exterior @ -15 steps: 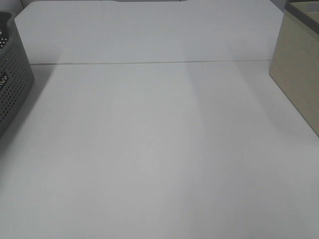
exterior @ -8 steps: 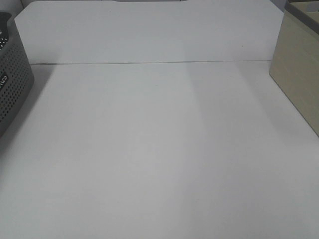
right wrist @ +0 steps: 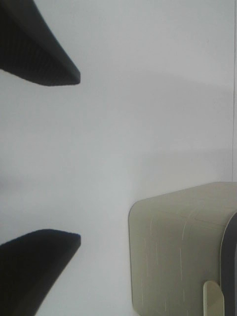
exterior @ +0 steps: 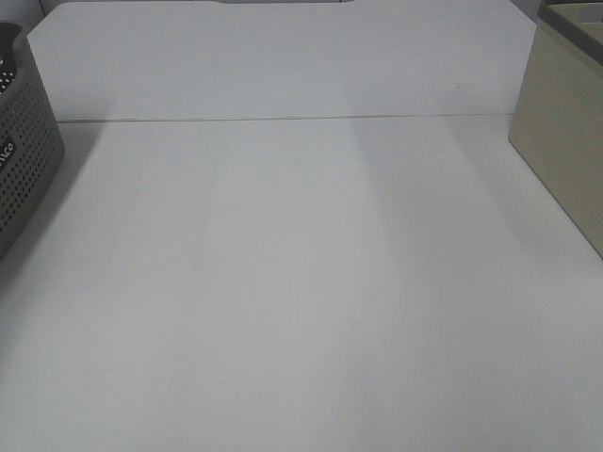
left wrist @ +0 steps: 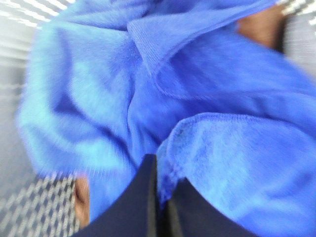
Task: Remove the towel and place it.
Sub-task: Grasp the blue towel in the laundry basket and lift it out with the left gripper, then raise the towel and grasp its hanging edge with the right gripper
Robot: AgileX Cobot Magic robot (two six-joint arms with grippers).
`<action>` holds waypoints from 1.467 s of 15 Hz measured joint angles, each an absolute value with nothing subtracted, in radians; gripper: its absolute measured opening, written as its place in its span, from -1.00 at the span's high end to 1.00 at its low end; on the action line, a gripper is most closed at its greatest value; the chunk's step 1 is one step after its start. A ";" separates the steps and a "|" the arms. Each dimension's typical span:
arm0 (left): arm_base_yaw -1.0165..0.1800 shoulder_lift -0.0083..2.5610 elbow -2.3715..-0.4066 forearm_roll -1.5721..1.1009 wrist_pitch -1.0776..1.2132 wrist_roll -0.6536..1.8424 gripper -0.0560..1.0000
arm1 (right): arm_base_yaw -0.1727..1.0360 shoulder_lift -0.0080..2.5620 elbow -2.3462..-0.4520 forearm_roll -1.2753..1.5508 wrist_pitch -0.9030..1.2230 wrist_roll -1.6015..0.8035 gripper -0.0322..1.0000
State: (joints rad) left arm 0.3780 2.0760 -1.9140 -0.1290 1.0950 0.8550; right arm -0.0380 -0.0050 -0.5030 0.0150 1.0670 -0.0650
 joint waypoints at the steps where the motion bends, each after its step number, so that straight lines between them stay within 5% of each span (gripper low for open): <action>1: 0.378 2.032 -1.914 -0.148 1.136 0.833 0.89 | -0.038 -0.005 -0.503 0.015 1.067 -0.065 -0.57; 13: 0.345 1.558 -1.914 -0.263 1.216 0.774 0.89 | -0.038 -0.005 -0.503 0.015 1.067 -0.065 -0.57; 17: 0.212 1.442 -1.914 -0.266 1.138 0.917 0.89 | -0.038 -0.005 -0.503 0.015 1.067 -0.065 -0.57; 22: -0.098 1.351 -1.915 -0.310 1.085 1.049 0.89 | -0.038 -0.005 -0.503 0.016 1.067 -0.065 -0.57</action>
